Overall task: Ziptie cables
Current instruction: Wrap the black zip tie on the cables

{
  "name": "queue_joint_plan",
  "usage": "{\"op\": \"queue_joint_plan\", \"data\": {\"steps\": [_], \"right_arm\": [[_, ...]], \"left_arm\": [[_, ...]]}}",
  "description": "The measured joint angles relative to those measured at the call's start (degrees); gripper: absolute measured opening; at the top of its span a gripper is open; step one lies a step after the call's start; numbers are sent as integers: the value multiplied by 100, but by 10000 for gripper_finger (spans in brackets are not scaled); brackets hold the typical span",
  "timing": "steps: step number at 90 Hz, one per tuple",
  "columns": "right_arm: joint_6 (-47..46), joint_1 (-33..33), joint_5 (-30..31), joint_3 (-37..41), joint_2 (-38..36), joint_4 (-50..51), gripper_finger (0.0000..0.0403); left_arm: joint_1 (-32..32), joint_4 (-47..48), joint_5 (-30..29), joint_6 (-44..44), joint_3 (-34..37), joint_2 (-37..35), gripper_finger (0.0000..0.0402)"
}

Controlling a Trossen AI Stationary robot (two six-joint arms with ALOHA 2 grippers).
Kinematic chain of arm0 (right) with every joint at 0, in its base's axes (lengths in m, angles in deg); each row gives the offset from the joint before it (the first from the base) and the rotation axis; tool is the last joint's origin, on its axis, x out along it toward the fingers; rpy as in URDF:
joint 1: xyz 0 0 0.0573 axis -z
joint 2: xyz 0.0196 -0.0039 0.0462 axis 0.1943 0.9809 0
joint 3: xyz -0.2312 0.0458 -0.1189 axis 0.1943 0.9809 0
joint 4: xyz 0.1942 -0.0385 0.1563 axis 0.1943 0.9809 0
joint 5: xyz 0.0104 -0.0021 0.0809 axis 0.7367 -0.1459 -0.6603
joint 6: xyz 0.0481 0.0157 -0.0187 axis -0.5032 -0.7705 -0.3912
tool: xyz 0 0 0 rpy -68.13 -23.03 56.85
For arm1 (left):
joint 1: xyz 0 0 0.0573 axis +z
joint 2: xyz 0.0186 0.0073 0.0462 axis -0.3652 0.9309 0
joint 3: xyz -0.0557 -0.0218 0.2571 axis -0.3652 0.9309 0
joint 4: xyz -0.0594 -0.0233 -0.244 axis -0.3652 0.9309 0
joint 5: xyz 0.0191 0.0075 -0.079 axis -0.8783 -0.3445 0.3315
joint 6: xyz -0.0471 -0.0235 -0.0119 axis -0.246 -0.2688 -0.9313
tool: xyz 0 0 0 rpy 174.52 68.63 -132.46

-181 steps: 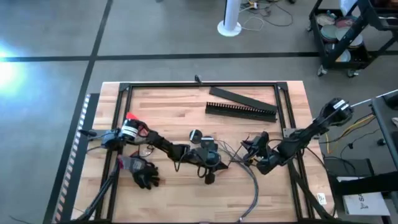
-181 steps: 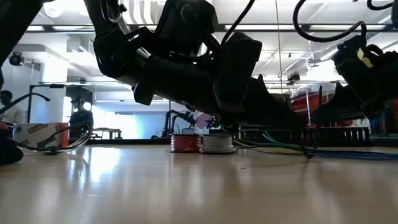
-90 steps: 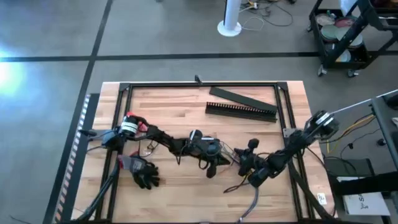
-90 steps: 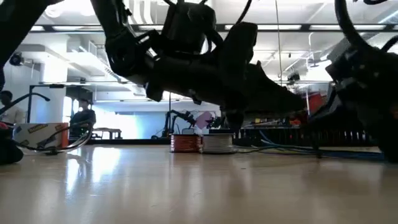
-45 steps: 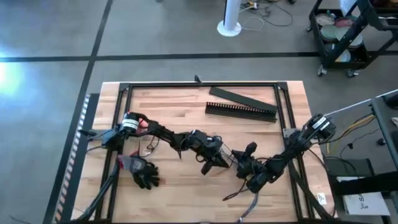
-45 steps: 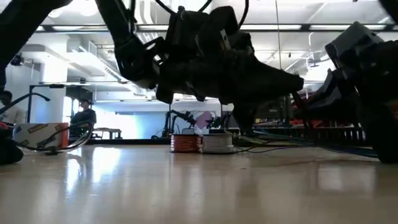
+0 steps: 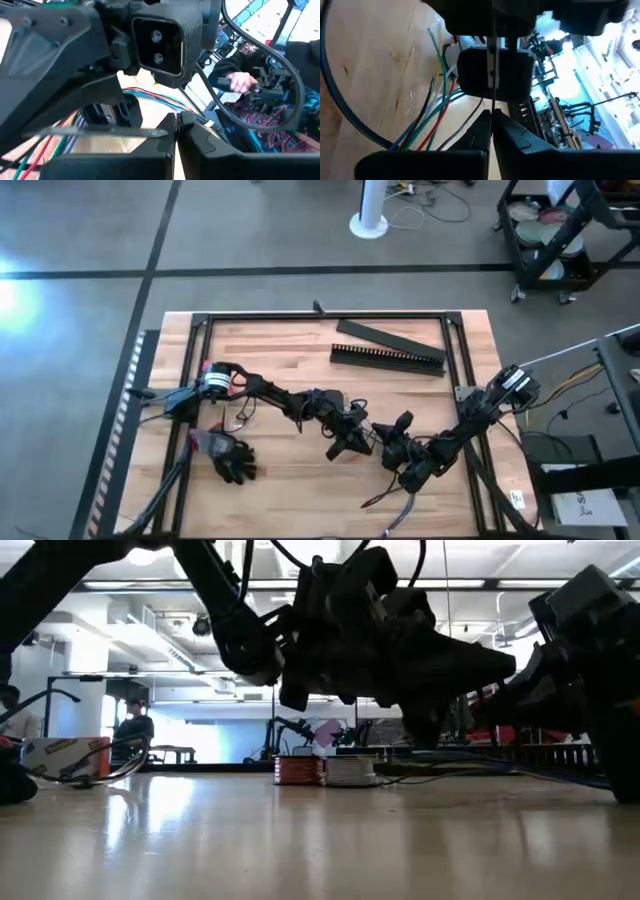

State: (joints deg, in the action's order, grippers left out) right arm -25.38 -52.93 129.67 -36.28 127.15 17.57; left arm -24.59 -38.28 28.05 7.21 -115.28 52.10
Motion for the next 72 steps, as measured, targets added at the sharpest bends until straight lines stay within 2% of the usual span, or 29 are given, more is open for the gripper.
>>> {"op": "queue_joint_plan", "data": {"steps": [48,72], "right_arm": [[-197,-26,-5,61,2,-28,0],[103,-64,-14,70,2,-259,0]], "left_arm": [[8,-13,188,-17,-35,0,0],[12,2,192,24,-35,2,0]]}}
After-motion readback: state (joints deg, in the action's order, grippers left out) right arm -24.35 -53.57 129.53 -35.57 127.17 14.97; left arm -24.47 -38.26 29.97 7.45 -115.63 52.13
